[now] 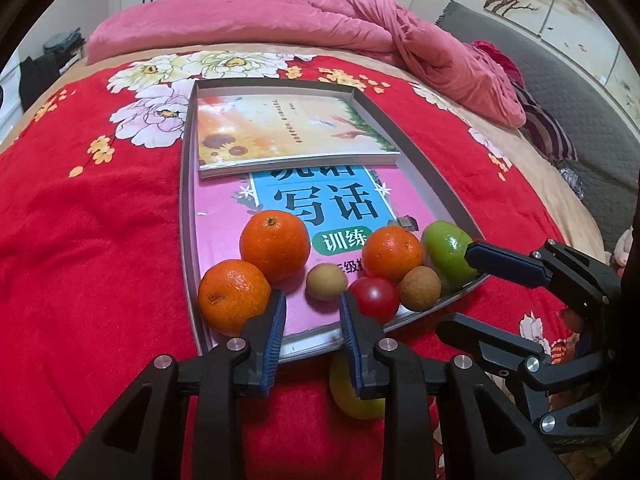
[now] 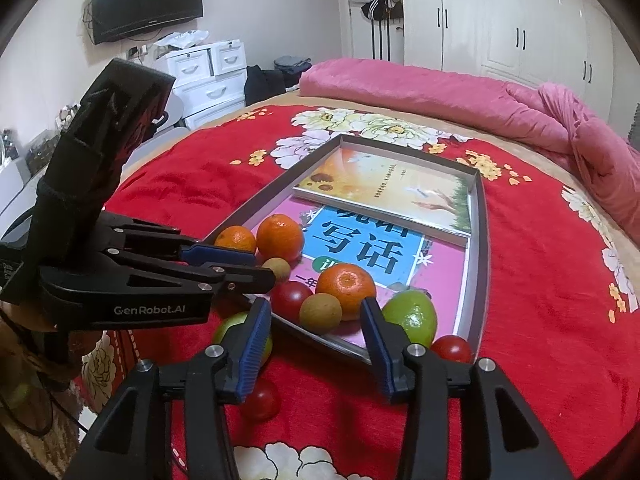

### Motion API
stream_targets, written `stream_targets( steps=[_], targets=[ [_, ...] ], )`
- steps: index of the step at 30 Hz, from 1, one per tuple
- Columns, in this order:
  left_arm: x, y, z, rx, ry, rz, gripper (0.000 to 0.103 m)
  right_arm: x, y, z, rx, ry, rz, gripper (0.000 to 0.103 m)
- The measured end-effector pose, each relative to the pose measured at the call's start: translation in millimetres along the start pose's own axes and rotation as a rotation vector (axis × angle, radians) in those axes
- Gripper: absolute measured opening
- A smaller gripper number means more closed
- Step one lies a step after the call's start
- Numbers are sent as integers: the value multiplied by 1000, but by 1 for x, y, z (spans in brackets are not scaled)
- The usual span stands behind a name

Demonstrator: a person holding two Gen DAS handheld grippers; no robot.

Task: Organize fruits
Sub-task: 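Lower the kiwis into the tray and open both grippers, then move both open grippers down toward the green apple and red tomato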

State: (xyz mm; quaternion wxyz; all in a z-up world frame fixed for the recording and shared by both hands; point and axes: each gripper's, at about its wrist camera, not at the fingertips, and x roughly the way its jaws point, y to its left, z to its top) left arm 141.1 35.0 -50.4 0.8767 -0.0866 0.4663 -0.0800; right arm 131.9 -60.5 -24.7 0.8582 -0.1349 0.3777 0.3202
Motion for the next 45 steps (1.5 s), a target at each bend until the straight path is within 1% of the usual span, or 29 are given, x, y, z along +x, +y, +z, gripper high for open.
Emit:
stream_targets(
  steps=[3, 10, 14, 19, 21, 30, 37, 45],
  targets=[
    [-3, -1, -1, 0, -6, -3, 34, -3, -1, 1, 5, -6, -4, 53],
    [-14, -3, -1, -4, -33, -12, 43, -9, -4, 1, 17, -25, -10, 57],
    [-19, -4, -2, -7, -46, -15, 49, -14, -6, 2, 25, -39, -20, 63],
    [-28, -4, -2, -16, -67, -18, 60, -18, -8, 3, 32, -48, -27, 68],
    [-31, -3, -3, -21, -70, -19, 62, -19, -7, 3, 30, -53, -34, 72],
    [-37, 2, -5, -54, -64, -29, 72, -22, -3, 2, 21, -53, -29, 74],
    [-41, 1, -9, -57, -63, -30, 75, -24, 0, 1, 11, -56, -28, 77],
    [-46, 3, -14, -74, -49, -39, 76, -27, 5, -2, 3, -40, -6, 82]
  ],
)
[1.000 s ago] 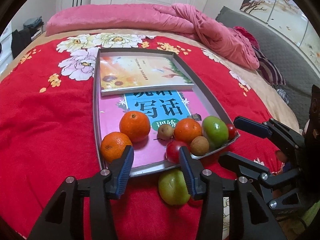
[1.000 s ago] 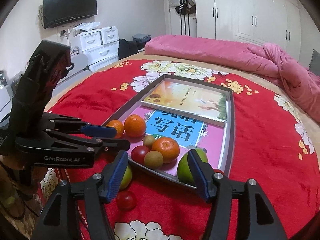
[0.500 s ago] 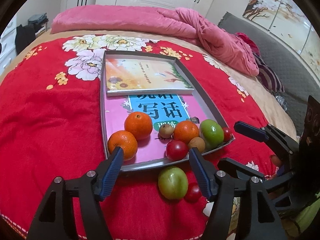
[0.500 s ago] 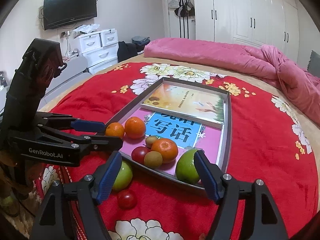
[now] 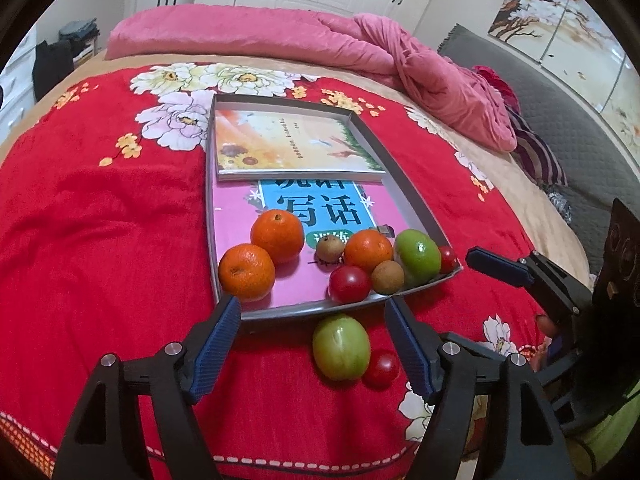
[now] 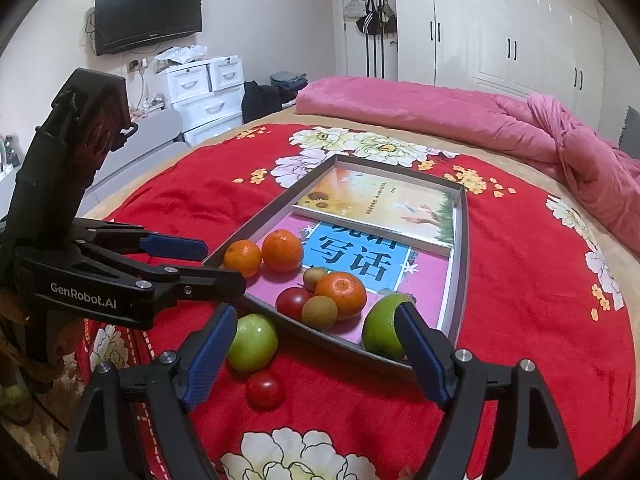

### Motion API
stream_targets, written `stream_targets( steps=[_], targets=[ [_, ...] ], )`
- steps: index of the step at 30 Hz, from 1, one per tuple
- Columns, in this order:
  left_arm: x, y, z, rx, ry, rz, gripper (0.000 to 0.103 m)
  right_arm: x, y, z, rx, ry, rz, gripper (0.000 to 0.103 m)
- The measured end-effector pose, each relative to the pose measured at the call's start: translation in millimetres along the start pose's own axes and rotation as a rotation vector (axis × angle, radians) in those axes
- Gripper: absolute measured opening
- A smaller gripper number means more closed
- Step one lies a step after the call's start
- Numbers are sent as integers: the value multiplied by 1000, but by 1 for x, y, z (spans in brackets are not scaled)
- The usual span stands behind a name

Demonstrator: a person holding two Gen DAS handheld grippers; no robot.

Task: Organize fruits
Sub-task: 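Move both open grippers down toward the green apple and red tomato, then grasp the green apple with the left gripper while the right gripper grasps a red cherry tomato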

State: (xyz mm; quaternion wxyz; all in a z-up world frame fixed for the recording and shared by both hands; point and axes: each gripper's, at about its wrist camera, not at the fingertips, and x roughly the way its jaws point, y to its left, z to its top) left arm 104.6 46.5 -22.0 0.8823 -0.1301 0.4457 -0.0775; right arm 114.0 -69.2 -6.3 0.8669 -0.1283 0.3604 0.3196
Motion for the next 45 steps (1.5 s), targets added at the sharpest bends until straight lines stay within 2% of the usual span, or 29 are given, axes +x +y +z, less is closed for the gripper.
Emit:
stream_targets(
  steps=[16, 21, 29, 32, 35, 38, 42, 45],
  targets=[
    [-2, 8, -9, -36, 60, -22, 76, 2, 12, -9, -31, 41, 14, 83],
    [2, 7, -12, -47, 88, -49, 76, 8, 17, -14, -47, 83, 38, 83],
    [14, 1, -20, -33, 150, -49, 76, 18, 28, -24, -109, 130, 25, 83],
    [16, 0, -22, -31, 162, -56, 76, 25, 30, -29, -133, 163, 21, 78],
    [19, -3, -25, -18, 173, -62, 76, 33, 33, -35, -156, 197, 26, 67],
    [22, -6, -26, -5, 178, -59, 76, 39, 36, -39, -170, 210, 24, 62],
    [28, -8, -26, 2, 195, -63, 76, 49, 34, -43, -165, 236, 45, 46],
    [34, -9, -26, 4, 207, -64, 76, 53, 35, -46, -169, 246, 52, 41]
  ],
)
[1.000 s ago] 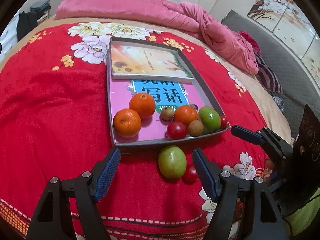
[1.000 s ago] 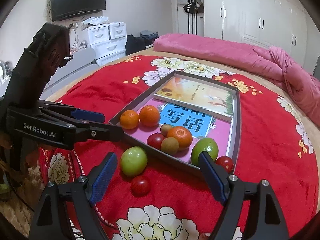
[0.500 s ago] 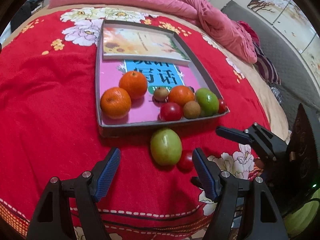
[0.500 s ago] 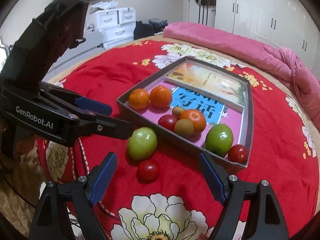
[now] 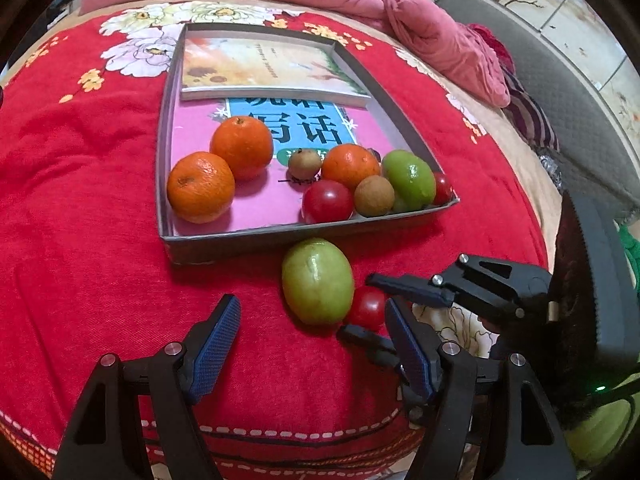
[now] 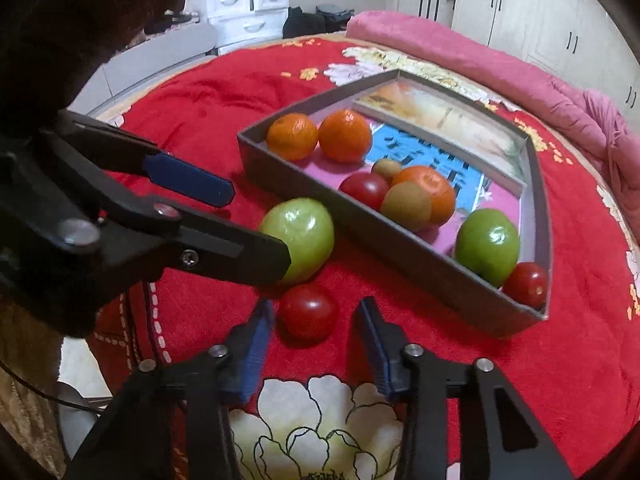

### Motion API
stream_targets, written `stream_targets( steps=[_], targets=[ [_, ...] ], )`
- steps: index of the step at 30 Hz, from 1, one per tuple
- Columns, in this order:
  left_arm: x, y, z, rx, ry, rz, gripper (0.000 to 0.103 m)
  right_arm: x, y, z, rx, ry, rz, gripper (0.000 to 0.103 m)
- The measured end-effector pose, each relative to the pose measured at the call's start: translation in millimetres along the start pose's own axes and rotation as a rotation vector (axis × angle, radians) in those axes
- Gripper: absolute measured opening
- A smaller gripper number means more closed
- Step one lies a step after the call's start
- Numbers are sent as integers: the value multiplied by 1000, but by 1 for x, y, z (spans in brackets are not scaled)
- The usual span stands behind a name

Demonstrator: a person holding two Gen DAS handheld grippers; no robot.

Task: Organize fruits
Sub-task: 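Grasp the green apple with the left gripper while the right gripper grasps a red cherry tomato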

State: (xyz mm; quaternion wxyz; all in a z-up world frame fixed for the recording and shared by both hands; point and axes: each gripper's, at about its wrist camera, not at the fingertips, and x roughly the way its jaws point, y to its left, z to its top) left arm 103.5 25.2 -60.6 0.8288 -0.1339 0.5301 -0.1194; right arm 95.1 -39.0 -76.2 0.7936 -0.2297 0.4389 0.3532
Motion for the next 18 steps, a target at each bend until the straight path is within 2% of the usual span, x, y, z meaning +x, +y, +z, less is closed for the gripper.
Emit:
stream_targets(
  steps=[1, 2, 3, 4, 9, 12, 18],
  targets=[
    [2, 0, 1, -1, 4, -4, 72, 0, -1, 1, 3, -3, 8, 39],
    [3, 0, 1, -6, 2, -6, 67, 0, -1, 2, 8, -6, 18, 32],
    [5, 0, 2, -8, 4, -9, 57, 0, -2, 2, 16, -7, 27, 30],
    [9, 0, 3, -6, 14, -15, 54, 0, -3, 2, 22, -4, 33, 30],
    [21, -2, 6, -15, 27, -36, 53, -3, -3, 1, 30, 5, 41, 30],
    [24, -3, 9, -14, 13, -20, 43, -3, -5, 0, 38, 15, 42, 30],
    [15, -8, 9, 15, -18, -15, 43, -6, -7, 1, 55, 9, 57, 30]
  ],
)
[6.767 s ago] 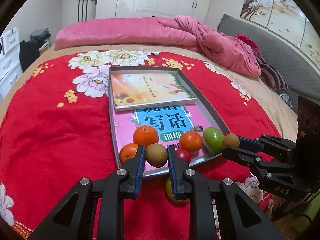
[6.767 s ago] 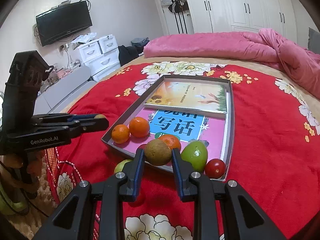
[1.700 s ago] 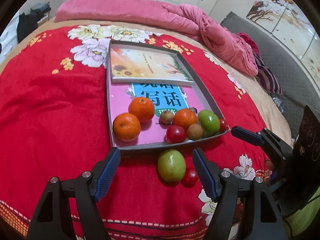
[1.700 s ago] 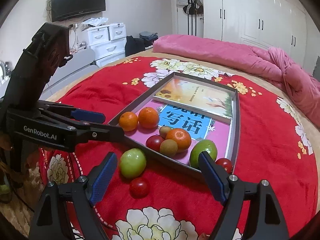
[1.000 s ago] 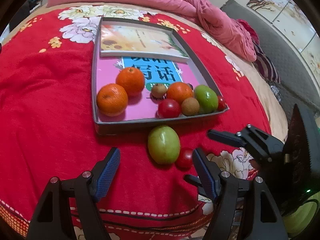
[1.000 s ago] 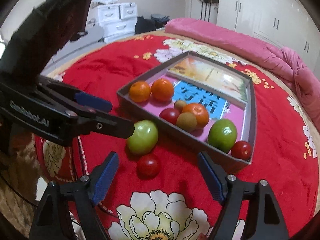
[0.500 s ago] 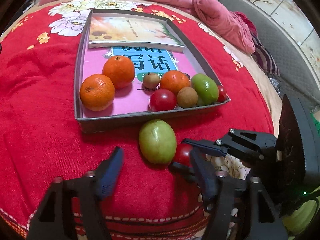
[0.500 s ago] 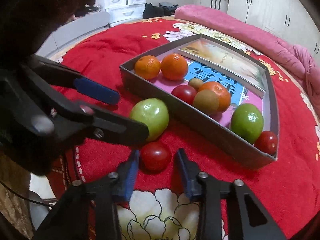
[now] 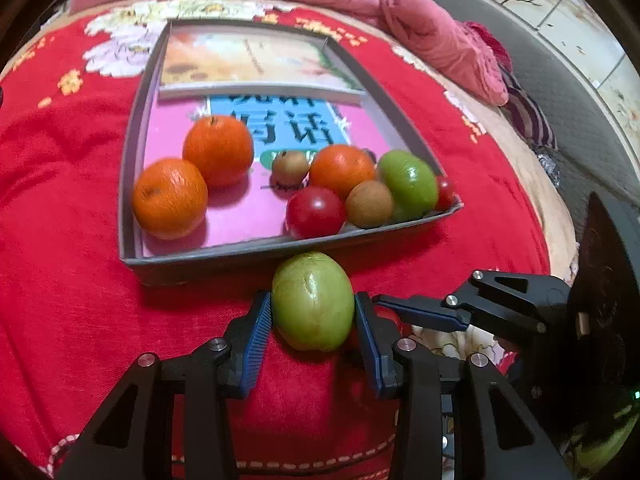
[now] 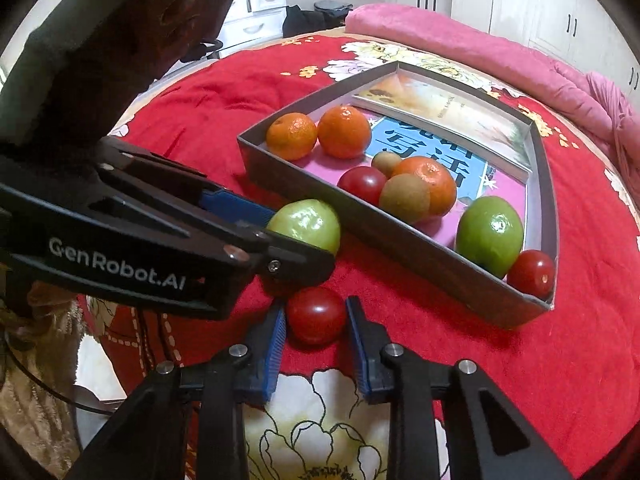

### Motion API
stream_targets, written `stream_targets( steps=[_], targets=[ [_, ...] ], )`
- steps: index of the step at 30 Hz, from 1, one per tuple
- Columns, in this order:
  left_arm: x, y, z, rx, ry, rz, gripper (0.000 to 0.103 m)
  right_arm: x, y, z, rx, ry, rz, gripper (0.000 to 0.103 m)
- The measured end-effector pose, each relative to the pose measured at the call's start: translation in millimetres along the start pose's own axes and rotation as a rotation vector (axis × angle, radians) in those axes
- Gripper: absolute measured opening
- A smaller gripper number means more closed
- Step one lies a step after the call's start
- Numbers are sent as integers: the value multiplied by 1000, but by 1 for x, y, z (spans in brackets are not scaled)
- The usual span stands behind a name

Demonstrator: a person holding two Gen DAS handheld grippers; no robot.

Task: Organize fruits
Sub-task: 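Grasp the green apple with the left gripper while the right gripper grasps a red cherry tomato, then lift and carry the apple and tomato over the tray rim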

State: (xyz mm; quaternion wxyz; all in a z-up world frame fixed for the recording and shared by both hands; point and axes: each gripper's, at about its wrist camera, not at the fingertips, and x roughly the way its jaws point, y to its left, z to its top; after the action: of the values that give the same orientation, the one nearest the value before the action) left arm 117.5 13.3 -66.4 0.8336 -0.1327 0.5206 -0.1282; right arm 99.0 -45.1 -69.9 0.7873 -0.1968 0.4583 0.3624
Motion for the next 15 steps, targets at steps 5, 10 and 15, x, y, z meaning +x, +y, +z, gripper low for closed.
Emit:
stream_targets(
  steps=[5, 10, 15],
  targets=[
    [-33, -3, 1, 32, -111, 8, 43, -12, -4, 1, 27, -36, 19, 30],
    [-67, -3, 11, 71, -252, 50, 43, -34, -10, 7, 74, -129, 51, 30],
    [-70, -2, 19, 86, -277, 72, 43, -53, -18, 14, 117, -223, 40, 30]
  ],
)
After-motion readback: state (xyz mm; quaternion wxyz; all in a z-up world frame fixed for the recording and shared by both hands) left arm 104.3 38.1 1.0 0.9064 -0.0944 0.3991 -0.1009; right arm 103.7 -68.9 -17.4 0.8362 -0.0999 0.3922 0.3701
